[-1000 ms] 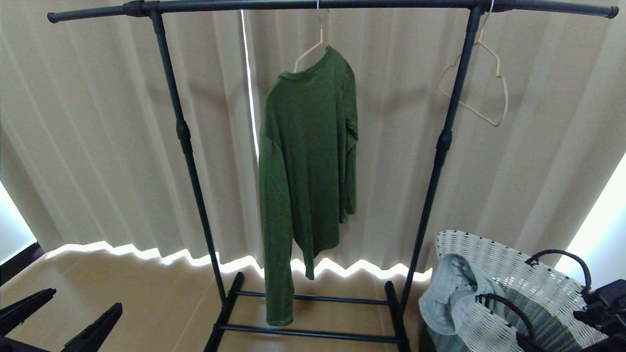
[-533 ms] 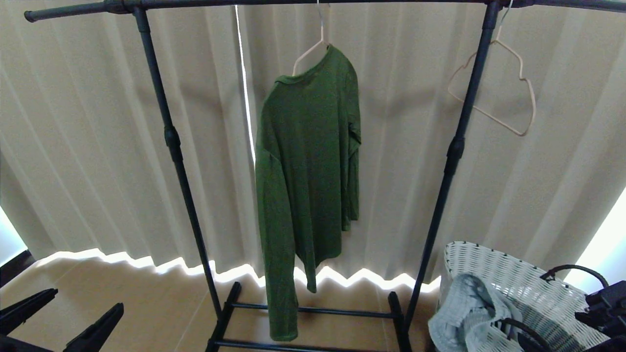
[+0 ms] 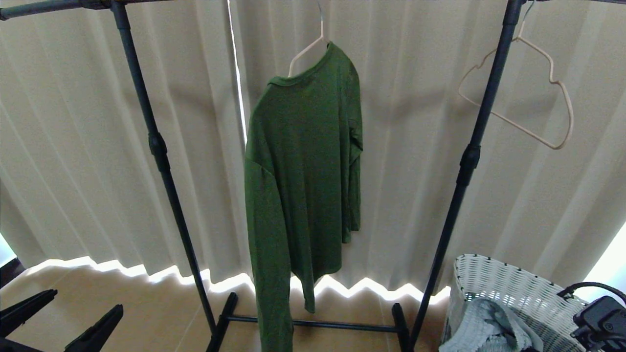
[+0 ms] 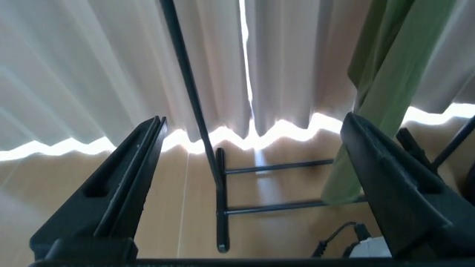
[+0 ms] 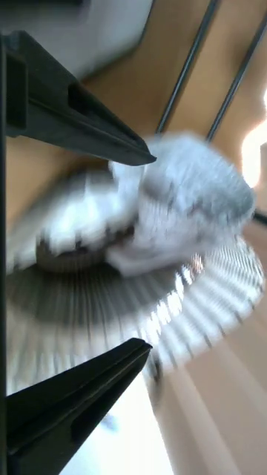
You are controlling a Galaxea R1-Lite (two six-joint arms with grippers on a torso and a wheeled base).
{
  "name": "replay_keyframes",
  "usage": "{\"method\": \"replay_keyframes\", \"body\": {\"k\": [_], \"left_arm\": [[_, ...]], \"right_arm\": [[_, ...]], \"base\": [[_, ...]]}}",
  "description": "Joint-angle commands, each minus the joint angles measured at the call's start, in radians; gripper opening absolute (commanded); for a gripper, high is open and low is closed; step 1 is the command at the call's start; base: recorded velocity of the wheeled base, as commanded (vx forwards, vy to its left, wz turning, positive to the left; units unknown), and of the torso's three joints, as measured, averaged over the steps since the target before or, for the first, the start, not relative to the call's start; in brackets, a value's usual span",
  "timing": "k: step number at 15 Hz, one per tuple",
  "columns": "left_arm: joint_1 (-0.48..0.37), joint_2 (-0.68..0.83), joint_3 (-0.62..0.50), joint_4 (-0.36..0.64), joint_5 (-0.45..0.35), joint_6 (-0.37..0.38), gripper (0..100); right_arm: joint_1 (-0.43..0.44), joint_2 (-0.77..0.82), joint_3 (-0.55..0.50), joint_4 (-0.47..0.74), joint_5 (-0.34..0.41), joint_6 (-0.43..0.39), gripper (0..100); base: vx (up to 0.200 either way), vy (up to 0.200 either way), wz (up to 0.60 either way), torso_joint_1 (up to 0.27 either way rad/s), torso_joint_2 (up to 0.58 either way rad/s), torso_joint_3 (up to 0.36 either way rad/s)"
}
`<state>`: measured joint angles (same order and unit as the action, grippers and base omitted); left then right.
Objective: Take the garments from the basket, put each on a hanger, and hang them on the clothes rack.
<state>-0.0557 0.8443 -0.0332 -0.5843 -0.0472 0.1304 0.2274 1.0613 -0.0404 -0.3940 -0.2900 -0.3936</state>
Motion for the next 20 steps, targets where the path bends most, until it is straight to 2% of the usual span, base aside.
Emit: {"method": "replay_keyframes", "body": {"k": [1, 3, 5, 8, 11, 12, 14, 16, 20], "left_arm": [[-0.001, -0.016, 0.001, 0.0, -0.002, 0.001, 100], [-0.003, -0.021, -0.001, -0.002, -0.002, 0.0, 100], [-0.003, -0.027, -0.004, 0.0, -0.002, -0.002, 100], [-0.003, -0.028, -0.002, 0.0, -0.002, -0.002, 100], [-0.003, -0.028, -0.001, 0.0, -0.003, -0.002, 100], [-0.003, -0.028, -0.001, 0.0, -0.003, -0.002, 100], [-0.003, -0.028, -0.001, 0.0, -0.003, -0.002, 100], [-0.003, -0.028, -0.001, 0.0, -0.003, -0.002, 100], [-0.003, -0.028, 0.001, 0.0, -0.005, -0.002, 100]], "right_arm": [[-0.088, 0.028, -0.059, 0.006, 0.003, -0.145, 100], [-0.089, 0.106, -0.111, 0.043, 0.003, -0.206, 100], [-0.085, 0.209, -0.176, 0.081, 0.009, -0.208, 100], [-0.069, 0.313, -0.216, 0.08, 0.014, -0.202, 100], [0.027, 0.407, -0.231, 0.07, 0.018, -0.108, 100], [0.035, 0.43, -0.24, 0.069, 0.015, -0.094, 100], [0.026, 0.542, -0.288, 0.063, -0.008, -0.079, 100], [-0.014, 0.62, -0.323, 0.024, -0.086, -0.077, 100], [-0.056, 0.694, -0.328, -0.045, -0.12, -0.079, 100]], "base": [[0.0, 0.0, 0.0, 0.0, 0.0, 0.0], [0.0, 0.0, 0.0, 0.0, 0.0, 0.0], [0.0, 0.0, 0.0, 0.0, 0.0, 0.0], [0.0, 0.0, 0.0, 0.0, 0.0, 0.0], [0.0, 0.0, 0.0, 0.0, 0.0, 0.0], [0.0, 0.0, 0.0, 0.0, 0.0, 0.0], [0.0, 0.0, 0.0, 0.0, 0.0, 0.0], [0.0, 0.0, 0.0, 0.0, 0.0, 0.0], [0.0, 0.0, 0.0, 0.0, 0.0, 0.0]]}}
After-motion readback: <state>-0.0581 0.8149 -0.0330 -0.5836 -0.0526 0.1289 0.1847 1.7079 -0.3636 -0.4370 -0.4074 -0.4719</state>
